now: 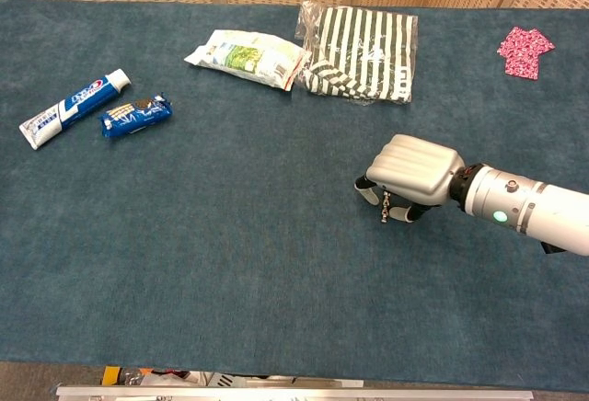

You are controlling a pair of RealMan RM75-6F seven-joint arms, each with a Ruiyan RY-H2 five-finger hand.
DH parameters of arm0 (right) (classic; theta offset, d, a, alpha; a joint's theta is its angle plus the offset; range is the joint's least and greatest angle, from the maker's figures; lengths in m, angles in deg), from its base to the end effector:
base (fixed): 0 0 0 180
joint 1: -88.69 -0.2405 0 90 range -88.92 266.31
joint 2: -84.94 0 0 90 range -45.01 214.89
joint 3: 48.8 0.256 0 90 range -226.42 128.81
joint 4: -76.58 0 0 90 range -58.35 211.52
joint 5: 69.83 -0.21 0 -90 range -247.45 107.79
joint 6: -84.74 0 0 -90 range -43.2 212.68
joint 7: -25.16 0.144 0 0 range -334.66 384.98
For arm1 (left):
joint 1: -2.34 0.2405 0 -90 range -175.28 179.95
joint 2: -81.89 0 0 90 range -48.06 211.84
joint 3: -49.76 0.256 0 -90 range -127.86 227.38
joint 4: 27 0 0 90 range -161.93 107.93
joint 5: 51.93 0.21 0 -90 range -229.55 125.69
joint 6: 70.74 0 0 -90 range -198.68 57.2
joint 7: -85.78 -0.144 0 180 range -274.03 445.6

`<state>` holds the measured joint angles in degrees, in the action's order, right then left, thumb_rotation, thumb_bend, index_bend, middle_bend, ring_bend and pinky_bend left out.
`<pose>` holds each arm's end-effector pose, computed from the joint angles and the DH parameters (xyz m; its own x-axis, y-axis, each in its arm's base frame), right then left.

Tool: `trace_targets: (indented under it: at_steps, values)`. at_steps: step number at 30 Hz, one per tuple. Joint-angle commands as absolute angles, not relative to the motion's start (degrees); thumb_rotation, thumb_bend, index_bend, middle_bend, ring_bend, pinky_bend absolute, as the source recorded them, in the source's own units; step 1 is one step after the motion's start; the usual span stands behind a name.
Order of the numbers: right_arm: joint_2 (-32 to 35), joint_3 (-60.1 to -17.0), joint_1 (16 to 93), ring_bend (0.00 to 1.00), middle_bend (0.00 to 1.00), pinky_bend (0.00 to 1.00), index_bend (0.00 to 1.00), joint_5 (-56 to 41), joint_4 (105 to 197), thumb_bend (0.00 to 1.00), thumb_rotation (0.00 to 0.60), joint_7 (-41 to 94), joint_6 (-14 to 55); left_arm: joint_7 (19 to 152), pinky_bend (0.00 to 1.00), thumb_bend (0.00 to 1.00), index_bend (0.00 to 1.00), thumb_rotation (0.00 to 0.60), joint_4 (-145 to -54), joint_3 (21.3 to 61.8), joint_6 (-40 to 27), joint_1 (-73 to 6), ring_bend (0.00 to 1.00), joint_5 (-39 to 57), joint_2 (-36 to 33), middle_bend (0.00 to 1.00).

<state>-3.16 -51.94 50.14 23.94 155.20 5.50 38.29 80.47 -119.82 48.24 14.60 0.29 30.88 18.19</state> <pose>-0.1962 -0.2679 -0.0588 0.8191 -0.1873 0.5422 -0.4634 -0.7732 0.4330 -0.3271 0.1600 0.1612 0.4733 0.0485 0.8796 0.8753 0.0870 -0.4758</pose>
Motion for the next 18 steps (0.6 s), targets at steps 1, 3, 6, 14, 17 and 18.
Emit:
trace_targets:
  at_steps: [1,3,6,14,17,18]
  values:
    - [-3.1,-52.3,50.0,1.00,1.00,1.00,0.51,23.9,155.7,0.25,0.600,5.6,38.3,80.7,0.04,0.19,0.00,0.600,-119.7,48.2,14.6,0.3,0.06,30.8,18.2,0.07]
    - [-3.1,-52.6,49.9,1.00,1.00,1.00,0.51,24.0,156.1,0.25,0.600,5.5,38.2,80.8,0.04,0.19,0.00,0.600,-119.5,48.2,14.5,0.4,0.06,30.7,18.1,0.07]
    - [-3.1,-52.8,49.8,1.00,1.00,1.00,0.51,23.8,156.2,0.25,0.600,5.3,38.4,81.0,0.04,0.19,0.00,0.600,-119.3,48.2,14.4,0.4,0.06,30.7,18.0,0.07]
    - [-3.5,-53.2,49.4,1.00,1.00,1.00,0.51,23.4,156.5,0.26,0.600,5.0,38.6,81.6,0.04,0.19,0.00,0.600,-118.7,48.2,14.5,0.6,0.06,30.6,17.9,0.07]
    - [-3.7,-53.2,49.1,1.00,1.00,1.00,0.51,23.1,156.5,0.28,0.600,4.9,38.9,81.9,0.04,0.19,0.00,0.600,-118.5,48.2,14.7,0.7,0.06,30.7,17.9,0.07]
    - [-3.8,-53.2,49.1,1.00,1.00,1.00,0.51,23.0,156.5,0.30,0.600,4.8,39.0,82.0,0.04,0.19,0.00,0.600,-118.4,48.2,14.7,0.7,0.06,30.7,17.9,0.07]
